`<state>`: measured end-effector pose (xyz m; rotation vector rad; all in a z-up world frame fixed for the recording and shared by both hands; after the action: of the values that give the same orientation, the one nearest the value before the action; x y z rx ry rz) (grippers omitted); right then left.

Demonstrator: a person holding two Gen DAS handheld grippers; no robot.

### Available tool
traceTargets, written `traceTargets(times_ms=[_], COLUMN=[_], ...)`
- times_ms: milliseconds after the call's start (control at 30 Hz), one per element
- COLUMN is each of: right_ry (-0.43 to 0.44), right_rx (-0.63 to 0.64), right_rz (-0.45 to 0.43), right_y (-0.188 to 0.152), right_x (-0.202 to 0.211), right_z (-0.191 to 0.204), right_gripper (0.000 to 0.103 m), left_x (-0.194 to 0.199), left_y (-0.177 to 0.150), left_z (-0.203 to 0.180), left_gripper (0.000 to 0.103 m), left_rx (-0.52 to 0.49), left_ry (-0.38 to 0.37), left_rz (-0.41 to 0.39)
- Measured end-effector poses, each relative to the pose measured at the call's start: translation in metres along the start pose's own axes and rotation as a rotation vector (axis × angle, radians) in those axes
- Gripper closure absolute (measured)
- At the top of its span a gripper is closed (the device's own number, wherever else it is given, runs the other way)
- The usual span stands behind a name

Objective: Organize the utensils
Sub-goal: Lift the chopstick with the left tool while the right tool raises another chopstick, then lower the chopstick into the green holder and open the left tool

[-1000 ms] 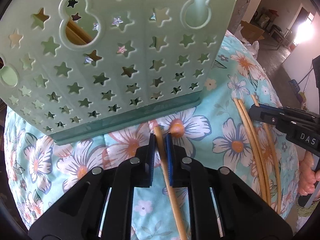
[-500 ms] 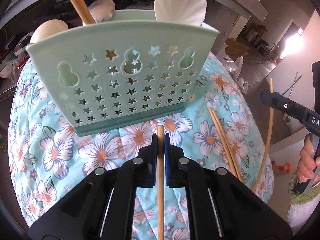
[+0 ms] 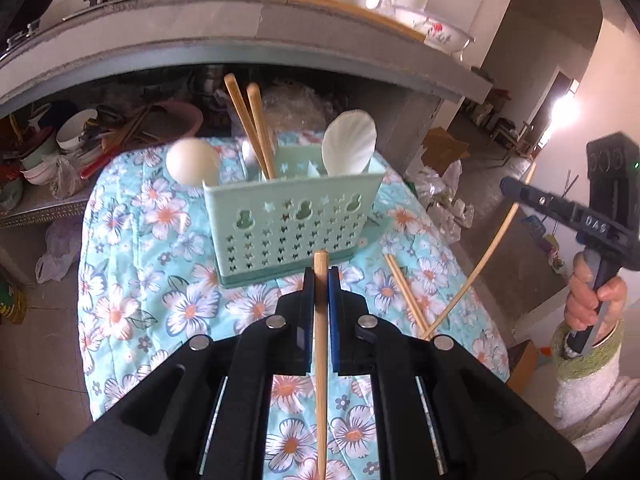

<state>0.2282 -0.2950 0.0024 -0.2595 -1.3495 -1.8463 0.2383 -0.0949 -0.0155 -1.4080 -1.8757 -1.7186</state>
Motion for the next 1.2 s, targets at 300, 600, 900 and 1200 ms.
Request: traceTargets(times_ms=[300, 600, 900, 1200], right_ry=[0.003, 0.013, 0.025, 0.025], right_rx=[-0.014, -0.03, -0.042, -0.046], right_rz=[-0.009, 0.012, 0.031, 0.039], right_y=[0.003, -0.004, -0.011, -0.017], right_x=[0.002, -0.006, -0.016, -0.018], right_z=[0.003, 0.001, -0.004, -0.011], right_gripper=[0.097, 0.097, 0.097, 0.097], left_x=[0.136, 0.116, 0.03, -0.014], left_y=[0.11, 0.179, 0.199, 0.186], left_z=[-0.008, 0.002, 0.023, 0.017], left_gripper=[0.097, 0.097, 0.097, 0.097], left_rx=[0.067, 0.057, 0.113, 0.069], left_ry=[-0.056, 0.174, 0.263, 0.338], left_rz=[-0.559, -0.803, -0.744, -0.692])
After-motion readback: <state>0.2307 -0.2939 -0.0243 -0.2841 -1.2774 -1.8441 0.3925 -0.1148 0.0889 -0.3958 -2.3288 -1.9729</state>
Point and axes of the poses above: each gripper's, at about its wrist camera, not at the fingertips, and x roughly against the way its jaws point, z to its left, y to its top, the point moved 9 cm from there along -x, roughly the way its jaws point, and after that the axes turned 4 degrees about z, right-handed, at the moved point
